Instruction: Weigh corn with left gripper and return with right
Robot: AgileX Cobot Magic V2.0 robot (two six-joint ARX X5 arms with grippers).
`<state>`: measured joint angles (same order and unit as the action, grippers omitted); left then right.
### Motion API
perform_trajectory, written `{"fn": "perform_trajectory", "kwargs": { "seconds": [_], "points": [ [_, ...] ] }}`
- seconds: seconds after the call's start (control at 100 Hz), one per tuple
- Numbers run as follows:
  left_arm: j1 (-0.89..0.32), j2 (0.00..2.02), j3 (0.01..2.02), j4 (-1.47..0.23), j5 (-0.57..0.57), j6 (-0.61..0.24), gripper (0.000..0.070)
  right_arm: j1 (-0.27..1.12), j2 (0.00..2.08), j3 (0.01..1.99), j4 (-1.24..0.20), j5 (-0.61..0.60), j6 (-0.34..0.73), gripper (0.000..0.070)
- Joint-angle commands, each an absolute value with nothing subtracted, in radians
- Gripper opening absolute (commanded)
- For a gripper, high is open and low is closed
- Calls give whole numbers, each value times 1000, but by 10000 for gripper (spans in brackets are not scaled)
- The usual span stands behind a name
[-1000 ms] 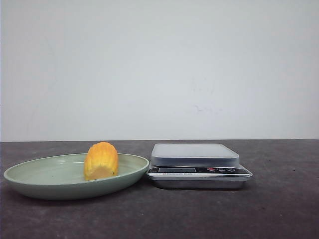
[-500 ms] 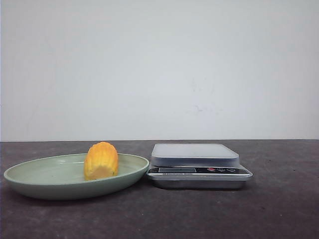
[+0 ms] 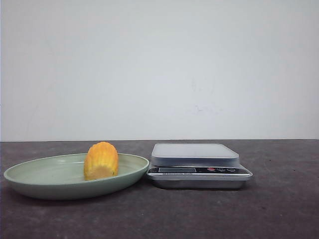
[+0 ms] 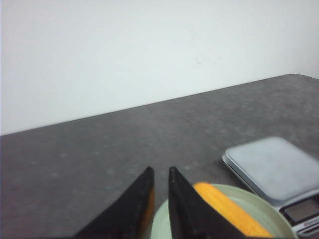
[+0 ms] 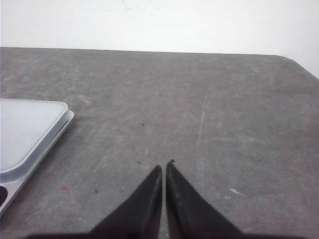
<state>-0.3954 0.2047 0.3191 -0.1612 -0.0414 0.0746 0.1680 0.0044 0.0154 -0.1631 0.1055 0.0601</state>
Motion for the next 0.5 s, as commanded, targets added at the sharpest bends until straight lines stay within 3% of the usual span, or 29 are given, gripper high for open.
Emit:
{"fn": "perform_trajectory", "kwargs": {
  "seconds": [0.0, 0.11, 0.26, 0.49],
  "points": [
    [-365, 180, 240, -102, -10, 42, 16, 167, 4, 13, -157, 105, 60, 5],
    [-291, 147, 141, -86, 24, -21, 16, 167, 4, 13, -158, 105, 60, 6],
    [-193, 92, 111, -122, 23, -35, 16, 167, 4, 13, -158, 105, 60, 5],
    [-81, 3, 101, -270, 21, 57, 16, 167, 4, 13, -158, 105, 60, 6]
  ]
}}
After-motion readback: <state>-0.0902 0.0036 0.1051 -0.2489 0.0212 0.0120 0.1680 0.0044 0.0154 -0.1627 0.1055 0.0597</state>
